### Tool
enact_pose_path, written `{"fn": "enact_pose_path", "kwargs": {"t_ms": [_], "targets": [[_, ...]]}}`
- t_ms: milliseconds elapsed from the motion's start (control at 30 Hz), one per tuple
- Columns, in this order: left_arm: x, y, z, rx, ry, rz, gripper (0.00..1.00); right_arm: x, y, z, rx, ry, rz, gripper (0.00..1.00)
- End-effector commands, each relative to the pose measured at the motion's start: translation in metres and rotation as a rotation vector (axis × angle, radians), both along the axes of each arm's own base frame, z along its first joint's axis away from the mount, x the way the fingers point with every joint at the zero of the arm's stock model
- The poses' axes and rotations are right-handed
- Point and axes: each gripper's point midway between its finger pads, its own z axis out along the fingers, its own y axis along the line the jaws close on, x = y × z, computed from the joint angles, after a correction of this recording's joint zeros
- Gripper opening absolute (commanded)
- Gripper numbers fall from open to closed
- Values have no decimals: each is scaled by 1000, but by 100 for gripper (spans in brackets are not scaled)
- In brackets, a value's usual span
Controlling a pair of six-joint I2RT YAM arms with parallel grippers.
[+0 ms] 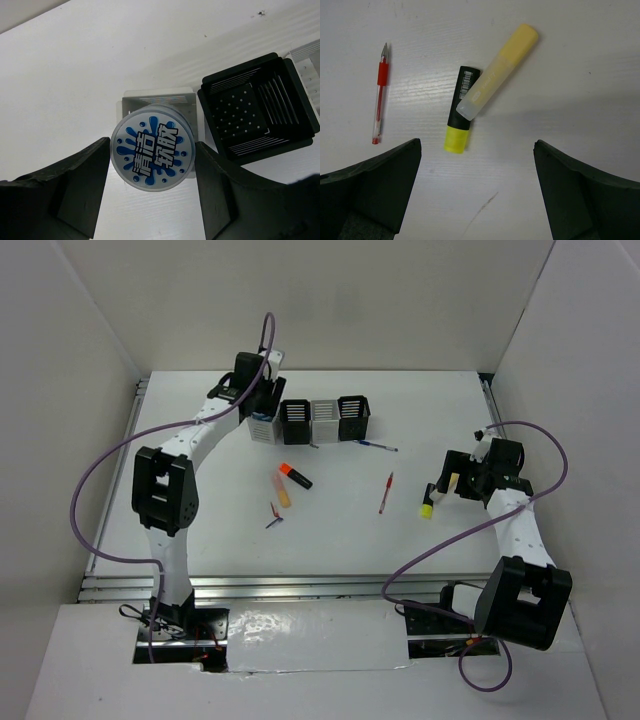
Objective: Sort the stationery into containers
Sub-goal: Place the stationery in the storage box.
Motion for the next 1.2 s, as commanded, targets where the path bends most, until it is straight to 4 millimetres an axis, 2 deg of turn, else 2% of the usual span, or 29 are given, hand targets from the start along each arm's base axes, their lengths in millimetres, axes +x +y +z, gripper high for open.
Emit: {"fn": "enact_pose_path", "kwargs": {"t_ms": [0,300,567,867,1167], "targets": [[15,0,25,-68,-62,39,1,7,1,6,-3,-37,6,100],[10,-4,15,-138,-28,61,24,8,1,7,-1,-38,8,100],[15,-6,11,-139,-12,55,30,7,2,6,1,-35,9,100],[16,-5,8,-135,-10,55,59,8,2,6,3,-36,11,100],[15,-6,17,-143,-24,54,74,8,2,4,6,-30,10,100]]}}
